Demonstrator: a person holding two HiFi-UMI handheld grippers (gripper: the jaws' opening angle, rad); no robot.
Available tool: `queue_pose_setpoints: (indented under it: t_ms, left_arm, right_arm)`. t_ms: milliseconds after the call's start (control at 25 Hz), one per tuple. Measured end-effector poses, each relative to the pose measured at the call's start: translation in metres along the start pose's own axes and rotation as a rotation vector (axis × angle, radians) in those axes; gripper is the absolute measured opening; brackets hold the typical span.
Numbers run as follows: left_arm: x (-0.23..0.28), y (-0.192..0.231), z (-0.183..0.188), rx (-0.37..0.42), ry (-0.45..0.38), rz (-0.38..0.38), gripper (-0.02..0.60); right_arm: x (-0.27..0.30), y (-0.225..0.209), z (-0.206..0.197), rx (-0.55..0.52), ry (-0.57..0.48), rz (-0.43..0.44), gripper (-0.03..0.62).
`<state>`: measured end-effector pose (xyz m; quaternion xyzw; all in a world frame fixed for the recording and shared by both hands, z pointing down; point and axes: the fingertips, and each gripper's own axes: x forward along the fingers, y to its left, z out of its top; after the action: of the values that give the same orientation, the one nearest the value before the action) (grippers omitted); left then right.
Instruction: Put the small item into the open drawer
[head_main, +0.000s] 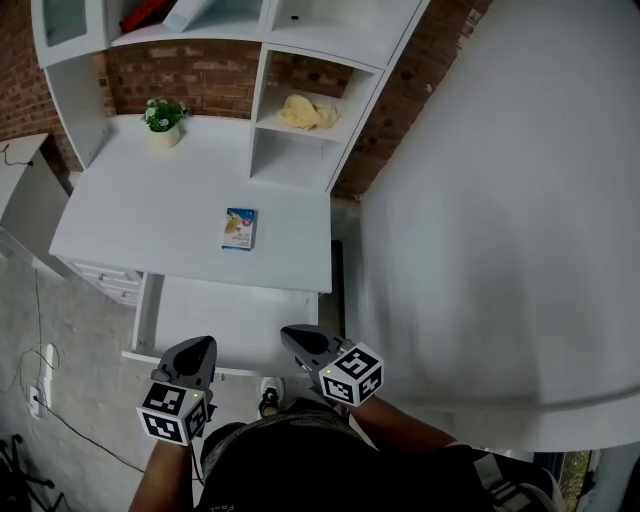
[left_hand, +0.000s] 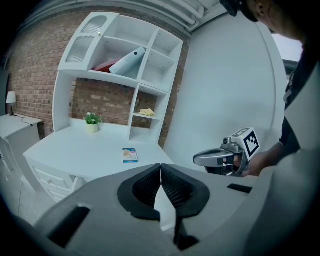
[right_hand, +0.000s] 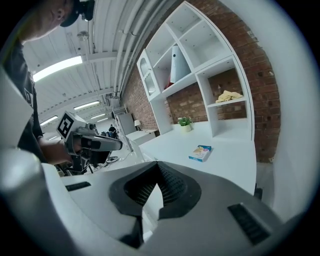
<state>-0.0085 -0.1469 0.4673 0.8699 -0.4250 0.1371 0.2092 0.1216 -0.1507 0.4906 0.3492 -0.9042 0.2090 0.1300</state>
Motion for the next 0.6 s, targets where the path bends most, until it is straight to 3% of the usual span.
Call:
queue_pose_setpoints:
  t_ms: [240, 600]
  left_arm:
    - [0.031, 0.026, 0.011, -0.047, 0.003, 0.019, 0.018]
    - [0.042, 0.057, 0.019, -0.012, 0.025, 0.009, 0.018]
  right_arm:
    - [0.021, -0.033, 0.012, 0.0, -0.009, 0.003, 0.003]
    - [0.048, -0.053, 0.023, 0.032, -0.008, -0.076, 0.005]
